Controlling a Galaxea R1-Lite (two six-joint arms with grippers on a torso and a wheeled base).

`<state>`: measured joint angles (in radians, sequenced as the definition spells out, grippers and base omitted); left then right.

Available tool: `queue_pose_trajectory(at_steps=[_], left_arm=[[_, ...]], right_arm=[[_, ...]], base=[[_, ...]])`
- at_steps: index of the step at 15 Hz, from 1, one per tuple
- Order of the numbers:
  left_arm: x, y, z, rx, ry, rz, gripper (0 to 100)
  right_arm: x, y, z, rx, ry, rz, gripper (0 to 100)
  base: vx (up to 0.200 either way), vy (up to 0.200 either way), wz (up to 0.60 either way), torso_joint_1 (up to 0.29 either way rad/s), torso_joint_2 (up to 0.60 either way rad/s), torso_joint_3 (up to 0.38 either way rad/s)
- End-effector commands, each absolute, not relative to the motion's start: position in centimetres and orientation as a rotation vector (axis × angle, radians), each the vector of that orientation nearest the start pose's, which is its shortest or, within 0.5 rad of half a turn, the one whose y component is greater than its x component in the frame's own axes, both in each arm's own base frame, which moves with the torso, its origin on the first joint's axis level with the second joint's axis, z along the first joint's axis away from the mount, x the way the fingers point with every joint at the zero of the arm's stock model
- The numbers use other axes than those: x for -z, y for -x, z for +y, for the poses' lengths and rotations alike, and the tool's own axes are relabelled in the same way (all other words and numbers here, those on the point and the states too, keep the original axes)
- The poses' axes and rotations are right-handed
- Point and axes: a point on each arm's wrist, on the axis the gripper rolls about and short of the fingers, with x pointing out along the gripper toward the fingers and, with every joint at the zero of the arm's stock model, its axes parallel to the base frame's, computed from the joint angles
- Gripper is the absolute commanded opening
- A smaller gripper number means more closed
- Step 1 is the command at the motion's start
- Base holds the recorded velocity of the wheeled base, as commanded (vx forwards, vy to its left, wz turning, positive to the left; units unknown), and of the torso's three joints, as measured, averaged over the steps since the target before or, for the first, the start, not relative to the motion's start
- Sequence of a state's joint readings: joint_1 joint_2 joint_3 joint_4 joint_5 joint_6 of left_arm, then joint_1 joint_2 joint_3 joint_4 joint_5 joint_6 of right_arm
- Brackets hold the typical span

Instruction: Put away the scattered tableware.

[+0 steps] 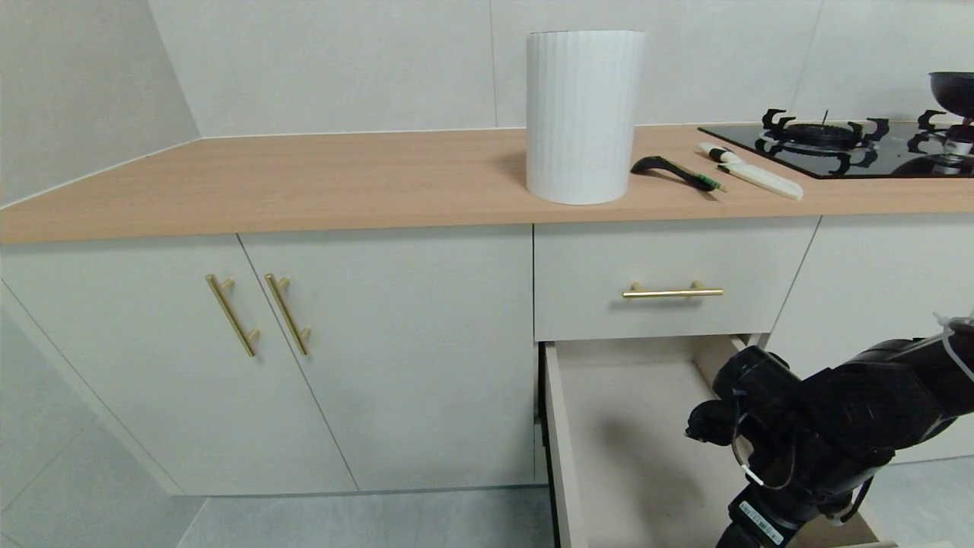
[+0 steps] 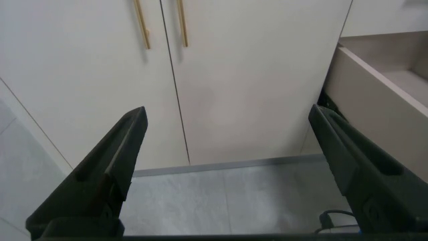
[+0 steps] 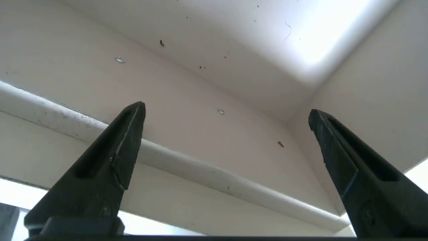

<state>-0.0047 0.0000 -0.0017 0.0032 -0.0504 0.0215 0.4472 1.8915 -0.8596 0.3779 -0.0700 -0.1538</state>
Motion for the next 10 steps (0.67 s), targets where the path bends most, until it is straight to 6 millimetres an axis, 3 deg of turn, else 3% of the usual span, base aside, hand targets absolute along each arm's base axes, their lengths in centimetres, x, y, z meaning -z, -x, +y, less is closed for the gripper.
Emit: queue_pose_trajectory(at_steps=[1, 5, 8, 10], left_arm=[[-7.6, 2.3, -0.1, 0.055, -0.021, 0.001, 100], [-7.6, 2.3, -0.1, 0.055, -0.021, 0.001, 100], [-7.6, 2.3, -0.1, 0.055, -0.021, 0.001, 100], [-7.6, 2.3, -0.1, 0.055, -0.021, 0.001, 100]], right_arm=[[-8.3, -24.8, 11.3, -0.383, 0.438, 1.3, 100], [-12.2, -25.6, 11.1, -0.288, 0.266, 1.157, 100], [-16.1, -25.0, 10.2, -0.26, 0.178, 0.998, 100], [-17.6, -24.6, 9.9, -0.266, 0.144, 0.887, 100]], base=[[0.0, 0.0, 0.0, 0.0, 0.0, 0.0], [0.0, 0.0, 0.0, 0.0, 0.0, 0.0], [0.0, 0.0, 0.0, 0.0, 0.0, 0.0], [0.0, 0.0, 0.0, 0.0, 0.0, 0.0]])
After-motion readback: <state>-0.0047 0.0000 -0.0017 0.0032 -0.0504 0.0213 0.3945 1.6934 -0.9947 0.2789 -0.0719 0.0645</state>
